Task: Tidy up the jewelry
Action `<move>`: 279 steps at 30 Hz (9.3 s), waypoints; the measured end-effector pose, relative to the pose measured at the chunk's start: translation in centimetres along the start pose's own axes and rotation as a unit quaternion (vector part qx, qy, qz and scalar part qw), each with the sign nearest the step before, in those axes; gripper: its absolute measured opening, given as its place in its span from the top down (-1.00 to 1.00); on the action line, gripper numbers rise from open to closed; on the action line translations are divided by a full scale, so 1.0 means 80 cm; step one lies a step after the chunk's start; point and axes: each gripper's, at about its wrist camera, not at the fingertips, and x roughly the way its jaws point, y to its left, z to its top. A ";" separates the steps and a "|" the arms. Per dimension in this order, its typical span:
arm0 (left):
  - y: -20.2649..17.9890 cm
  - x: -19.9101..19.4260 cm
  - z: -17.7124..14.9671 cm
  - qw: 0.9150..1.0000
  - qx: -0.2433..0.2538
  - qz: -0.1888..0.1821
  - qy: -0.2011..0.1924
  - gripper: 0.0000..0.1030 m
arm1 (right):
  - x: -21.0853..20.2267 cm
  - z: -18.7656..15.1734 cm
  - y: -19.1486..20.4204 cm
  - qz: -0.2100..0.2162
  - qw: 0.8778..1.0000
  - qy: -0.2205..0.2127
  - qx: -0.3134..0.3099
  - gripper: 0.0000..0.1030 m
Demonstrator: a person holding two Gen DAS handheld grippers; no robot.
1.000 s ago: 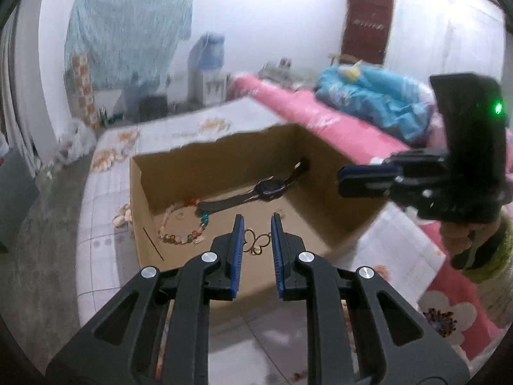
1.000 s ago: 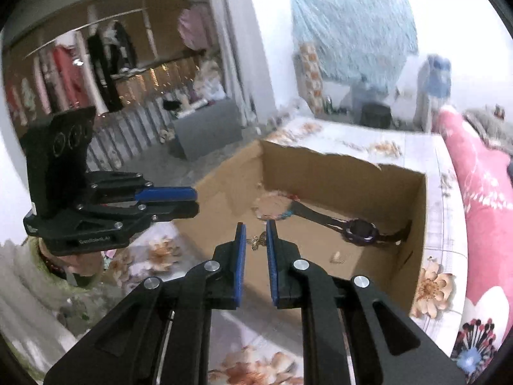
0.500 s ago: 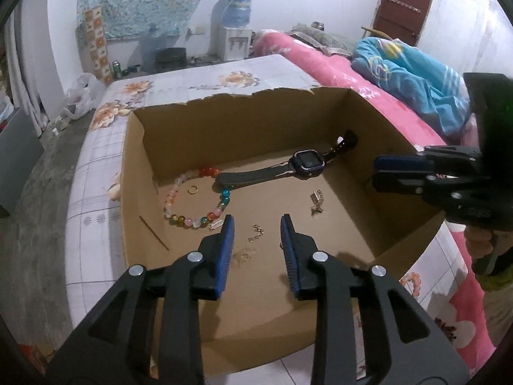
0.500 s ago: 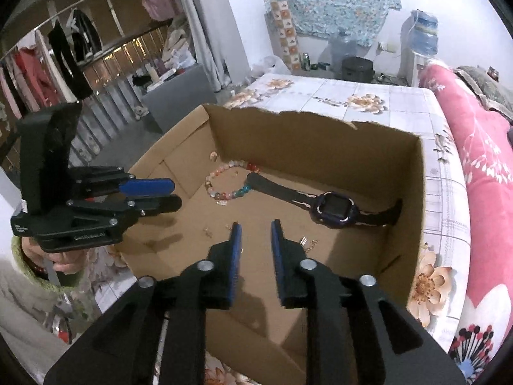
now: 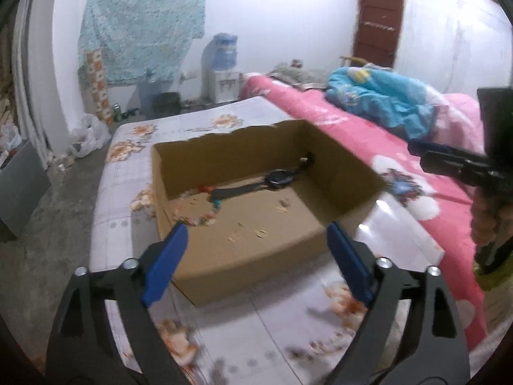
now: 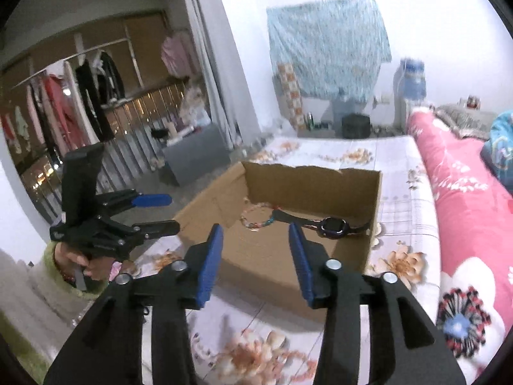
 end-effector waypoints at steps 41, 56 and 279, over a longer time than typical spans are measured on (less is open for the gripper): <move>-0.070 0.138 -0.134 0.981 -0.009 0.069 0.183 -0.85 | 0.104 -0.159 -0.044 -0.222 0.953 0.191 0.081 0.29; -0.067 0.131 -0.138 0.983 0.000 0.062 0.172 -0.85 | 0.117 -0.164 -0.021 -0.141 0.964 0.193 0.115 0.44; -0.044 0.013 -0.098 0.962 -0.131 0.191 0.143 -0.84 | 0.068 -0.112 0.068 -0.237 0.949 0.160 0.130 -0.85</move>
